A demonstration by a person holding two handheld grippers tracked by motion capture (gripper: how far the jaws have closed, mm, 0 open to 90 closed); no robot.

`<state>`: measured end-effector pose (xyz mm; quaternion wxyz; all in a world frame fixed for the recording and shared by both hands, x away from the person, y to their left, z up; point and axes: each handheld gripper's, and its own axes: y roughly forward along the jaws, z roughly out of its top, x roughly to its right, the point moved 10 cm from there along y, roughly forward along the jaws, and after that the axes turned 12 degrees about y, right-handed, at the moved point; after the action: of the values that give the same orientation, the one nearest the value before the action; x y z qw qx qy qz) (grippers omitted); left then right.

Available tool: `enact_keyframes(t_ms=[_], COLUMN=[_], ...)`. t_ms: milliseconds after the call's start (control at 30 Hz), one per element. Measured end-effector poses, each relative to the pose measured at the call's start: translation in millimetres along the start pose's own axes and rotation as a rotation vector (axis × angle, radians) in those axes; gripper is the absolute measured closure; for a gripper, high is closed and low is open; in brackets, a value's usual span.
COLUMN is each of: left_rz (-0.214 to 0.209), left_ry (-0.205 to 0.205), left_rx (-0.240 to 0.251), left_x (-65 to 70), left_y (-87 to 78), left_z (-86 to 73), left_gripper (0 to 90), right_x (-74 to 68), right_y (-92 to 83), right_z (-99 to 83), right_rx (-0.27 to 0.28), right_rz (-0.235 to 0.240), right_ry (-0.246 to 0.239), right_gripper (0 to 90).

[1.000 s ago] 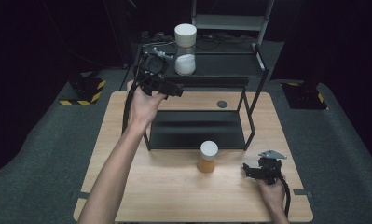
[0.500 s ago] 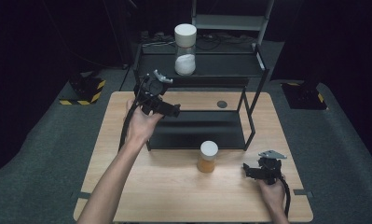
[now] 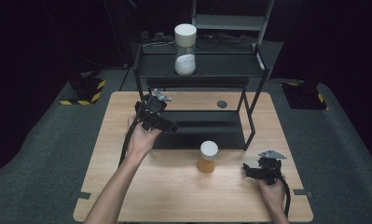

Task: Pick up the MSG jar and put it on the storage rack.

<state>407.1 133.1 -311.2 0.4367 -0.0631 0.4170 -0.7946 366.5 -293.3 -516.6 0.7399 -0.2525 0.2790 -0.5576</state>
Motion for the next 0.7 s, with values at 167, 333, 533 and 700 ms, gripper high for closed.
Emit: enact_keyframes(t_ms=[167,333,533,700], left_rz=[-0.006,-0.003,0.000,-0.011], left_ry=[-0.003,-0.001,-0.011,-0.008], left_rx=[-0.009,-0.020,-0.023,-0.040], left_x=[5.4,9.4,15.0,22.3], left_y=[11.2,21.9,32.3,43.6], left_z=[-9.7,-18.8,-30.3,-41.8], left_gripper=[2.2,2.2,2.2,2.2], right_x=[0.1,0.0,0.0,0.0], right_y=[-0.1,-0.1,-0.1,-0.1], right_z=[0.1,0.1,0.1,0.0], right_rx=[-0.002,-0.002,-0.002,-0.001], right_rz=[0.000,0.000,-0.001,-0.001], right_ry=[-0.001,-0.001,-0.001,-0.001], right_gripper=[5.1,5.1,5.1,5.1])
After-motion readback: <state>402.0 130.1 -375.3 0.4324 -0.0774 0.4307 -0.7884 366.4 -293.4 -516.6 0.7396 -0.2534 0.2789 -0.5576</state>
